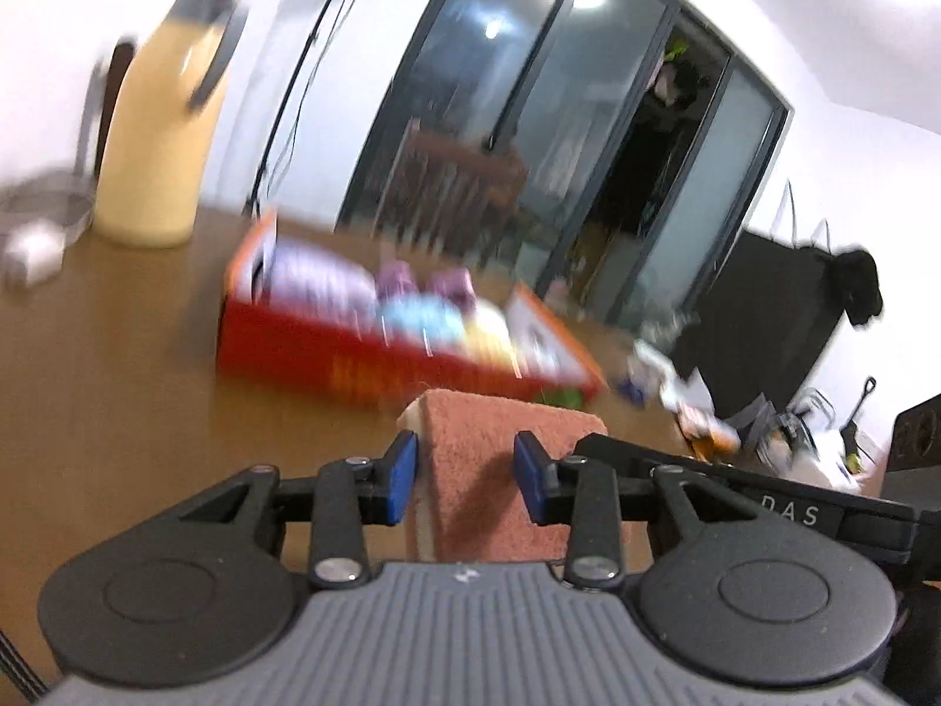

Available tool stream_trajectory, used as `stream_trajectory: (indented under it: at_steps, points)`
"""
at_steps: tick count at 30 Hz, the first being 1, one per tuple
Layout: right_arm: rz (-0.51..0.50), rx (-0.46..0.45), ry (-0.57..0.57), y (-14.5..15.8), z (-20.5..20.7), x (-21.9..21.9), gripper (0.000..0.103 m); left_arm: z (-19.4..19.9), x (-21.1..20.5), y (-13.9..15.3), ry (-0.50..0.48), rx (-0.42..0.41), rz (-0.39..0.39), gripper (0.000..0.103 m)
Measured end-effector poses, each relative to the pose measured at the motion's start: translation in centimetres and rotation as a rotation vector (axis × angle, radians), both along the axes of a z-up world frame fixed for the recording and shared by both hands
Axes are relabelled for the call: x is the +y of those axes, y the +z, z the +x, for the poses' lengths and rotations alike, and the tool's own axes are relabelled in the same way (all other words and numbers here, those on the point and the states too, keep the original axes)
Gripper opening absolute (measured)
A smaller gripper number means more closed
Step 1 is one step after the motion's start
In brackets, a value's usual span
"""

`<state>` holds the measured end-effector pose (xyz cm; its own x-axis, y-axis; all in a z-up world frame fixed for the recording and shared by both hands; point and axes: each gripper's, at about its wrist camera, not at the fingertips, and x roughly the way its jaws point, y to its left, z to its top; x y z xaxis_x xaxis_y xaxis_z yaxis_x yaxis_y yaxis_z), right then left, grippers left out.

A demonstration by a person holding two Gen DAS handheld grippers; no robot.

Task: Organize soft objects
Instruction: 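Carry the sponge block with both tools into the box and open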

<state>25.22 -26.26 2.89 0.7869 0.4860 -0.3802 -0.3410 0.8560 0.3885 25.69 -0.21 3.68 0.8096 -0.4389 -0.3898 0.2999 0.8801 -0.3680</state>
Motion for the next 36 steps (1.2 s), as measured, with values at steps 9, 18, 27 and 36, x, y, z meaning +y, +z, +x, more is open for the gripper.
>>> stream_trajectory:
  at_steps: [9,18,27,36]
  points:
    - [0.026,0.024,-0.047,1.0,16.4,5.0,0.026,16.0,2.9,1.5,0.074,0.044,0.038,0.037]
    - [-0.103,0.106,-0.113,-3.8,21.3,7.2,0.030,20.6,0.9,-3.3,0.074,0.022,0.249,0.031]
    - [-0.150,0.021,-0.125,-0.3,18.6,6.2,0.050,18.5,1.4,-2.0,0.069,0.055,0.203,0.047]
    - [-0.239,-0.075,-0.182,5.8,11.0,1.2,0.060,11.2,0.4,4.6,0.075,-0.063,0.216,0.057]
